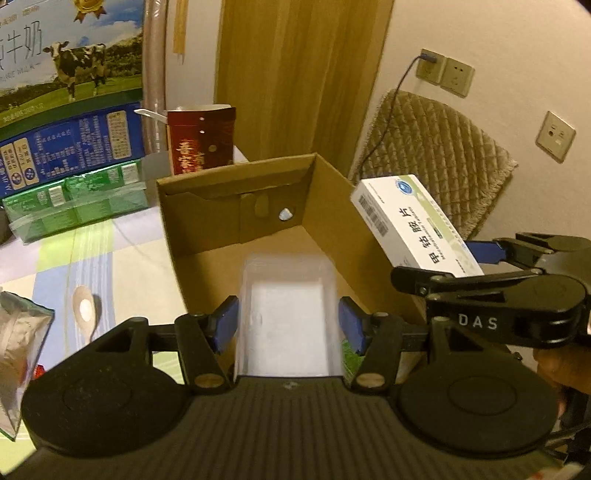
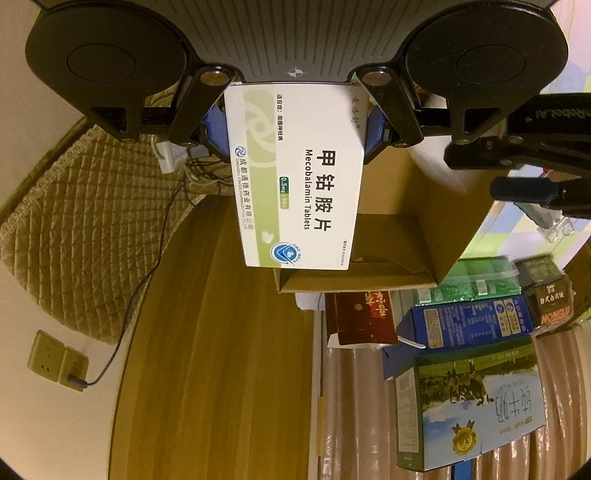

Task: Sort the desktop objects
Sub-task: 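Open the left tool dropping the tray while the right tool releases the medicine box, then move both open tools back over the remaining table items, then grasp the red candy packet with the right tool while the left tool approaches the foil packet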

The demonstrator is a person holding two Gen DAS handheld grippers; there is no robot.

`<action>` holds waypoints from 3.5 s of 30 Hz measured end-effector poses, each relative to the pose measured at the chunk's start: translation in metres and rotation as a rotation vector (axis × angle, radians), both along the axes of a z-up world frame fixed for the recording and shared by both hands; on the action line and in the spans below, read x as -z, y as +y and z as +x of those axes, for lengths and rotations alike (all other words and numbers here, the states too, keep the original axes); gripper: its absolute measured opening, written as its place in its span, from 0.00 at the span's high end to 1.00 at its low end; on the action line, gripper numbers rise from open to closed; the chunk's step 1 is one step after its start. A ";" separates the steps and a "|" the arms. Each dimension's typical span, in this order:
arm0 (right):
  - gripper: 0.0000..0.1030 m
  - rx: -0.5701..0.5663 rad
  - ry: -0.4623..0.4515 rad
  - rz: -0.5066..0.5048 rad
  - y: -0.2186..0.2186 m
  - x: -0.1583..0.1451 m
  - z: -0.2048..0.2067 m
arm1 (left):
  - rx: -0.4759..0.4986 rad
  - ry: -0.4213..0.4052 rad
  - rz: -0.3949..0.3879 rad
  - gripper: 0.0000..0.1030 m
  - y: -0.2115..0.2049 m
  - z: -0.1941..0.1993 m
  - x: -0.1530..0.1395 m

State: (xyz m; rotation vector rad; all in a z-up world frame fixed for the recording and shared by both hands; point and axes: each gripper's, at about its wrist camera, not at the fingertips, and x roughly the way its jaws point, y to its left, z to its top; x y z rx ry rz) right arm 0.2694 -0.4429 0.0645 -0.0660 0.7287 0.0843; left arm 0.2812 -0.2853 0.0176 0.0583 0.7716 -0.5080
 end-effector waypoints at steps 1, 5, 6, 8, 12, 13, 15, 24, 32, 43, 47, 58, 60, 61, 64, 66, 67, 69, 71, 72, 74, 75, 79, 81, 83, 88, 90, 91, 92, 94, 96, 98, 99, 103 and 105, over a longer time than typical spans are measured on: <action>0.34 -0.005 0.001 -0.003 0.002 0.001 0.000 | 0.000 -0.005 -0.002 0.48 0.002 0.000 -0.001; 0.34 -0.014 0.006 -0.002 0.007 0.002 -0.001 | -0.009 -0.015 -0.007 0.48 0.011 -0.004 -0.006; 0.34 -0.015 0.007 0.000 0.009 0.002 -0.001 | -0.012 -0.018 -0.007 0.48 0.014 -0.005 -0.008; 0.34 -0.022 0.009 0.002 0.012 0.002 -0.001 | -0.017 -0.023 -0.009 0.48 0.018 -0.007 -0.011; 0.34 -0.034 0.007 0.018 0.018 0.002 0.004 | -0.028 -0.036 -0.016 0.44 0.028 -0.012 -0.017; 0.33 -0.044 0.001 0.028 0.019 0.003 0.006 | -0.031 -0.038 -0.017 0.44 0.030 -0.013 -0.018; 0.19 -0.034 0.009 0.031 0.019 0.004 0.008 | -0.035 -0.040 -0.017 0.44 0.034 -0.015 -0.019; 0.18 -0.036 -0.008 0.036 0.018 -0.010 -0.012 | -0.075 -0.041 -0.002 0.40 0.059 -0.025 -0.020; 0.14 -0.055 -0.053 0.051 0.029 -0.041 -0.038 | -0.109 -0.066 0.028 0.33 0.087 -0.048 -0.032; 0.02 -0.161 -0.092 0.051 0.087 -0.066 -0.074 | -0.170 -0.119 0.058 0.19 0.141 -0.087 -0.058; 0.02 -0.199 -0.094 0.053 0.111 -0.069 -0.082 | -0.200 -0.141 0.069 0.10 0.165 -0.100 -0.067; 0.02 -0.320 -0.082 0.044 0.174 -0.062 -0.102 | -0.298 -0.156 0.140 0.01 0.239 -0.133 -0.064; 0.02 -0.337 -0.077 0.042 0.184 -0.058 -0.102 | -0.323 -0.149 0.151 0.01 0.254 -0.135 -0.061; 0.02 -0.343 -0.075 0.041 0.188 -0.055 -0.101 | -0.335 -0.144 0.154 0.01 0.261 -0.136 -0.059; 0.02 -0.364 -0.062 0.037 0.201 -0.048 -0.101 | -0.362 -0.131 0.153 0.01 0.279 -0.140 -0.053; 0.02 -0.377 -0.054 0.036 0.209 -0.043 -0.101 | -0.372 -0.121 0.157 0.01 0.289 -0.141 -0.048; 0.02 -0.383 -0.049 0.034 0.212 -0.040 -0.100 | -0.377 -0.117 0.157 0.01 0.294 -0.142 -0.045; 0.02 -0.401 -0.039 0.028 0.219 -0.033 -0.097 | -0.384 -0.105 0.157 0.01 0.301 -0.141 -0.039; 0.02 -0.421 -0.031 0.019 0.225 -0.027 -0.094 | -0.384 -0.093 0.159 0.01 0.307 -0.140 -0.033; 0.02 -0.430 -0.025 0.011 0.228 -0.023 -0.092 | -0.380 -0.087 0.163 0.01 0.308 -0.138 -0.030; 0.02 -0.443 -0.012 0.002 0.233 -0.017 -0.088 | -0.369 -0.074 0.172 0.01 0.312 -0.135 -0.024; 0.02 -0.447 -0.006 0.001 0.235 -0.014 -0.086 | -0.362 -0.069 0.177 0.01 0.313 -0.133 -0.022; 0.02 -0.475 0.017 -0.002 0.243 0.000 -0.073 | -0.341 -0.046 0.185 0.01 0.319 -0.120 -0.011; 0.02 -0.498 0.027 -0.012 0.250 0.007 -0.064 | -0.326 -0.033 0.187 0.01 0.322 -0.110 -0.006; 0.02 -0.514 0.046 -0.024 0.256 0.016 -0.053 | -0.306 -0.022 0.192 0.01 0.323 -0.101 -0.001; 0.03 -0.570 0.104 -0.064 0.275 0.039 -0.023 | -0.248 0.011 0.213 0.01 0.325 -0.068 0.014; 0.10 -0.626 0.127 -0.091 0.285 0.049 -0.008 | -0.224 0.021 0.224 0.02 0.325 -0.054 0.021; 0.12 -0.651 0.139 -0.103 0.289 0.053 -0.002 | -0.212 0.026 0.227 0.02 0.326 -0.047 0.024; 0.16 -0.676 0.155 -0.126 0.294 0.059 0.005 | -0.203 0.031 0.232 0.02 0.326 -0.039 0.027; 0.19 -0.729 0.178 -0.171 0.304 0.071 0.015 | -0.188 0.037 0.240 0.02 0.327 -0.025 0.034; 0.24 -0.764 0.191 -0.216 0.311 0.081 0.023 | -0.161 0.045 0.240 0.02 0.327 -0.012 0.040; 0.29 -0.788 0.204 -0.250 0.316 0.092 0.033 | -0.133 0.050 0.247 0.02 0.325 0.000 0.047; 0.33 -0.793 0.213 -0.257 0.318 0.096 0.038 | -0.116 0.054 0.251 0.02 0.324 0.006 0.050; 0.40 -0.817 0.244 -0.280 0.325 0.112 0.054 | -0.079 0.076 0.284 0.03 0.321 0.028 0.064; 0.41 -0.838 0.252 -0.302 0.329 0.119 0.058 | -0.065 0.086 0.288 0.04 0.320 0.037 0.070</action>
